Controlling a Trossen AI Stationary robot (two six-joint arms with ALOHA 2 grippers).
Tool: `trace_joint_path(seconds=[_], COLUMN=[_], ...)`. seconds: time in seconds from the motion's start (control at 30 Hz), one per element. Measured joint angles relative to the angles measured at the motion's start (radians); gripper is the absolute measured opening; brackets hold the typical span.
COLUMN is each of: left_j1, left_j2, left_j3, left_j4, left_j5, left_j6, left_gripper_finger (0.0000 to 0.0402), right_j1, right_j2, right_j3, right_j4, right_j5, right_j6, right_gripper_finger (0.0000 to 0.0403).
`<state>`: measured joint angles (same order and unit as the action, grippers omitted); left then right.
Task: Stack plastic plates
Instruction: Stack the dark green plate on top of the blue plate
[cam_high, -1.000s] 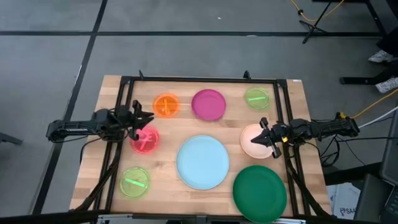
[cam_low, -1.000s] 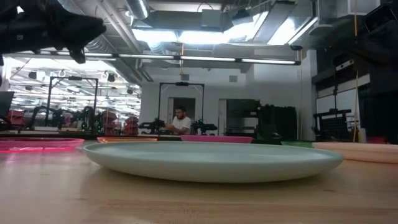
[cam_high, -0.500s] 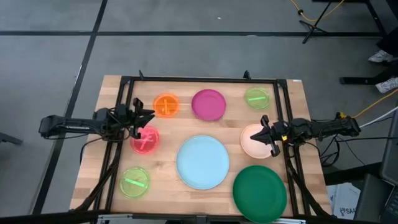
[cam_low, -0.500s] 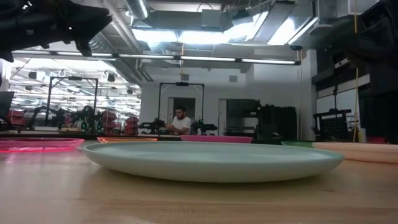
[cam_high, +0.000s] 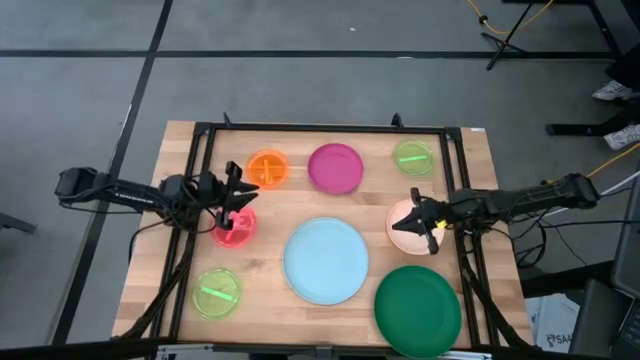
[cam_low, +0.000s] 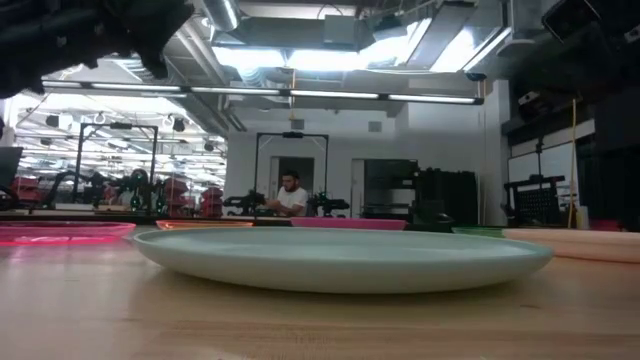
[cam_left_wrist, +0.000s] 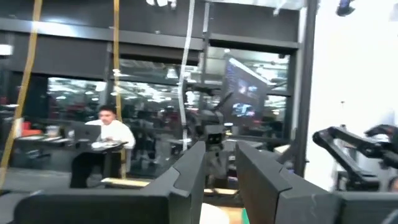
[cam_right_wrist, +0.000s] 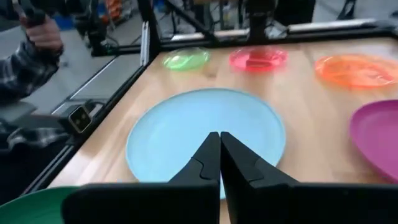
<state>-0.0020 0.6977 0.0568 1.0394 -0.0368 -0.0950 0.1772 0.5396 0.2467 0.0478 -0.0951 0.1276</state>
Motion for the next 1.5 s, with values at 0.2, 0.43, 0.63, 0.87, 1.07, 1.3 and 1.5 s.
trace_joint_path(seconds=[0.2, 0.43, 0.63, 0.87, 1.07, 1.3, 1.5], left_j1=[-0.059, -0.098, -0.105, -0.105, -0.105, -0.105, -0.105], left_j2=[0.098, 0.199, 0.238, 0.239, 0.239, 0.239, 0.239], left_j3=[0.100, 0.200, 0.233, 0.238, 0.238, 0.238, 0.238], left_j4=[-0.069, -0.137, -0.137, -0.134, -0.118, -0.118, -0.127], left_j5=[0.033, 0.029, 0.029, 0.028, 0.019, -0.028, -0.139], left_j6=[0.020, 0.053, 0.054, 0.055, 0.046, 0.041, 0.000], left_gripper_finger=[0.0082, 0.0082, 0.0082, 0.0082, 0.0082, 0.0082, 0.0082], right_j1=[0.006, 0.144, 0.258, 0.310, 0.307, 0.308, 0.308], right_j2=[0.108, 0.212, 0.299, 0.402, 0.479, 0.580, 0.629], right_j3=[0.107, 0.227, 0.308, 0.325, 0.325, 0.325, 0.325], right_j4=[-0.106, -0.226, -0.366, -0.397, -0.397, -0.424, -0.480], right_j5=[-0.021, 0.064, 0.164, 0.083, 0.109, 0.052, -0.003], right_j6=[-0.001, -0.002, 0.037, 0.160, 0.192, 0.260, 0.267], right_gripper_finger=[0.0001, 0.0001, 0.0001, 0.0001, 0.0001, 0.0054, 0.0129])
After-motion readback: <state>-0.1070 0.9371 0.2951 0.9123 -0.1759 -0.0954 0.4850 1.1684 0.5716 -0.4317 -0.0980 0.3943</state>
